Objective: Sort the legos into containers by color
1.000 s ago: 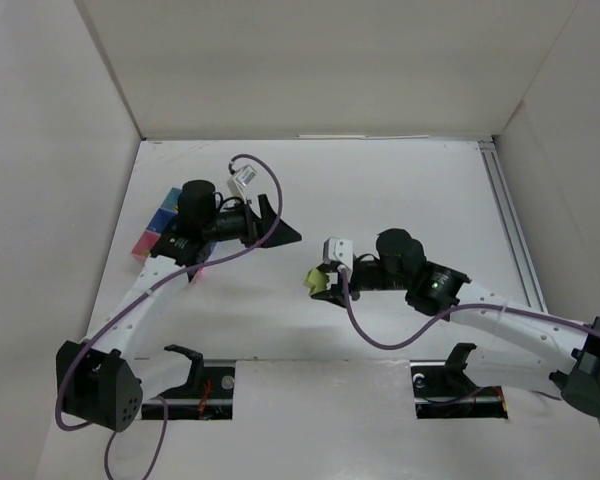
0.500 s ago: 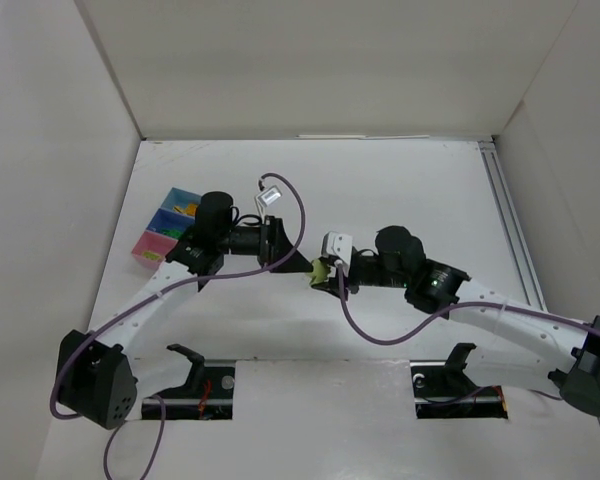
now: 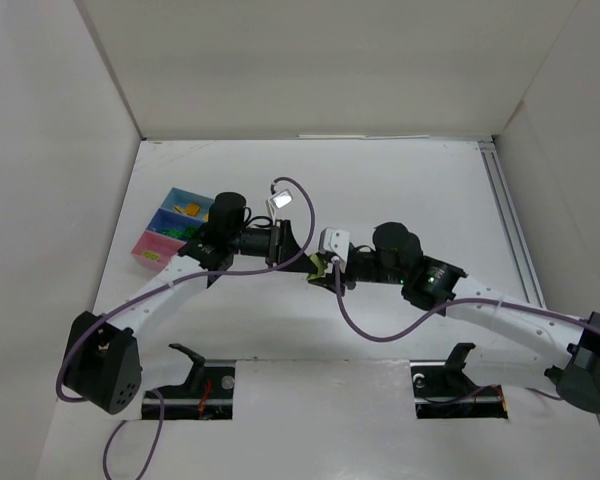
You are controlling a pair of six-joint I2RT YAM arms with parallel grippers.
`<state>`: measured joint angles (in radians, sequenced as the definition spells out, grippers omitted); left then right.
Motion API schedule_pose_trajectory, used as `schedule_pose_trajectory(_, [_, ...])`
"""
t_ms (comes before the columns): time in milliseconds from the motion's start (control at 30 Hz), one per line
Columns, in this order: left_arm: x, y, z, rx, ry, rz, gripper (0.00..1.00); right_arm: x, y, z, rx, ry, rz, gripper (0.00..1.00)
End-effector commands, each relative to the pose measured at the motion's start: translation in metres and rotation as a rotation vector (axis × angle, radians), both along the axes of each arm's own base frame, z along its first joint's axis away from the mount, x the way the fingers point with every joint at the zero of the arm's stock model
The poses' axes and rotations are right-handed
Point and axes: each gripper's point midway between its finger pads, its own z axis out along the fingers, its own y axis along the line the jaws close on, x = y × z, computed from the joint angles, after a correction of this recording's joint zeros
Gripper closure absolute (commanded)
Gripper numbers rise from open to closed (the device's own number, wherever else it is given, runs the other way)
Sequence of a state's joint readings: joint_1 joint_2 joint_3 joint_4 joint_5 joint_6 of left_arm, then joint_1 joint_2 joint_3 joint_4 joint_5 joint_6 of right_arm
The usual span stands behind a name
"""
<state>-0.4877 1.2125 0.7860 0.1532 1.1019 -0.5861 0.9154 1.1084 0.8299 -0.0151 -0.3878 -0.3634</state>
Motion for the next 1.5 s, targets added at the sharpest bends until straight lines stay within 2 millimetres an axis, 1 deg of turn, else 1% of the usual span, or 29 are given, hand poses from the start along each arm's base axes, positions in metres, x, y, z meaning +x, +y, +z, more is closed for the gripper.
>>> schedule_pose_trajectory(0, [0.009,-0.004,0.019,-0.042,-0.089,0.025,0.69,0.005,0.013,0.036,0.089,-0.052,0.028,0.67])
schedule_pose_trajectory(33, [0.01,-0.004,0.017,-0.031,-0.078,0.038,0.77,0.005,0.014,0.031,0.082,-0.036,0.025,0.67])
schedule_pose_trajectory(100, [0.014,-0.004,0.016,-0.024,-0.082,0.058,0.83,0.007,0.014,0.031,0.082,-0.029,0.012,0.67])
schedule_pose_trajectory(133, [0.014,-0.003,0.014,-0.019,-0.072,0.075,0.85,0.008,0.013,0.026,0.073,-0.025,0.003,0.66])
schedule_pose_trajectory(167, [0.015,-0.002,0.012,-0.009,-0.062,0.085,0.87,0.008,0.01,0.031,0.083,-0.036,-0.006,0.66])
schedule_pose_trajectory(233, [0.018,-0.002,0.014,-0.007,-0.077,0.111,0.88,0.007,0.006,0.025,0.077,-0.024,-0.022,0.65])
schedule_pose_trajectory(267, [0.017,-0.001,0.017,-0.012,-0.085,0.111,0.9,0.006,0.005,0.03,0.087,-0.033,-0.022,0.63])
schedule_pose_trajectory(300, [0.018,0.0,0.019,-0.014,-0.094,0.12,0.92,0.007,0.003,0.024,0.08,-0.02,-0.034,0.57])
schedule_pose_trajectory(400, [0.02,0.0,0.018,-0.01,-0.097,0.133,0.97,0.006,0.0,0.028,0.089,-0.029,-0.043,0.56])
schedule_pose_trajectory(467, [0.024,0.0,0.02,-0.007,-0.11,0.159,1.0,0.005,-0.001,0.025,0.083,-0.012,-0.046,0.64])
schedule_pose_trajectory(567, [0.027,0.003,0.02,0.007,-0.113,0.198,1.0,0.004,-0.004,0.016,0.051,0.008,-0.055,0.66])
schedule_pose_trajectory(667, [0.036,0.014,0.019,0.028,-0.115,0.259,1.0,0.002,-0.013,0.0,0.006,0.047,-0.082,0.68])
schedule_pose_trajectory(800, [0.053,0.035,0.021,0.04,-0.123,0.36,1.0,0.003,-0.027,-0.008,0.006,0.074,-0.152,0.73])
schedule_pose_trajectory(833, [0.051,0.036,0.018,0.052,-0.118,0.357,1.0,0.002,-0.03,-0.012,0.003,0.083,-0.164,0.73])
schedule_pose_trajectory(867, [0.055,0.041,0.018,0.059,-0.118,0.384,1.0,0.002,-0.032,-0.01,0.008,0.088,-0.179,0.73])
schedule_pose_trajectory(900, [0.055,0.041,0.016,0.067,-0.122,0.381,1.0,0.005,-0.036,-0.016,-0.002,0.097,-0.209,0.75])
schedule_pose_trajectory(967, [0.06,0.047,0.014,0.076,-0.124,0.403,1.0,0.005,-0.039,-0.018,-0.002,0.093,-0.221,0.76])
schedule_pose_trajectory(1067, [0.059,0.047,0.016,0.068,-0.13,0.395,1.0,0.006,-0.041,-0.015,0.005,0.086,-0.229,0.76])
schedule_pose_trajectory(1100, [0.059,0.047,0.016,0.068,-0.13,0.395,1.0,0.006,-0.04,-0.018,-0.003,0.091,-0.229,0.76])
schedule_pose_trajectory(1167, [0.062,0.047,0.014,0.081,-0.119,0.408,1.0,0.008,-0.036,-0.009,0.01,0.086,-0.22,0.76])
schedule_pose_trajectory(1200, [0.064,0.049,0.014,0.099,-0.106,0.426,1.0,0.01,-0.035,-0.014,-0.003,0.091,-0.229,0.76])
schedule_pose_trajectory(1233, [0.072,0.054,0.009,0.126,-0.087,0.464,1.0,0.012,-0.033,-0.013,-0.006,0.092,-0.229,0.76])
schedule_pose_trajectory(1267, [0.091,0.065,0.0,0.195,-0.082,0.585,1.0,0.016,-0.036,-0.014,-0.009,0.085,-0.256,0.76])
schedule_pose_trajectory(1300, [0.098,0.078,-0.001,0.265,-0.039,0.679,1.0,0.02,-0.035,-0.014,-0.015,0.082,-0.275,0.76])
schedule_pose_trajectory(1333, [0.11,0.092,-0.011,0.339,-0.006,0.785,1.0,0.024,-0.036,-0.019,-0.026,0.097,-0.302,0.76])
schedule_pose_trajectory(1367, [0.135,0.129,-0.03,0.492,0.012,1.022,1.0,0.031,-0.038,-0.017,-0.022,0.096,-0.345,0.76])
schedule_pose_trajectory(1400, [0.143,0.155,-0.038,0.584,0.051,1.157,1.0,0.034,-0.04,-0.017,-0.021,0.098,-0.372,0.76])
schedule_pose_trajectory(1433, [0.139,0.179,-0.04,0.673,0.148,1.292,1.0,0.038,-0.04,-0.017,-0.022,0.103,-0.393,0.76])
schedule_pose_trajectory(1467, [0.145,0.211,-0.049,0.79,0.155,1.441,1.0,0.04,-0.04,-0.02,-0.025,0.118,-0.408,0.76])
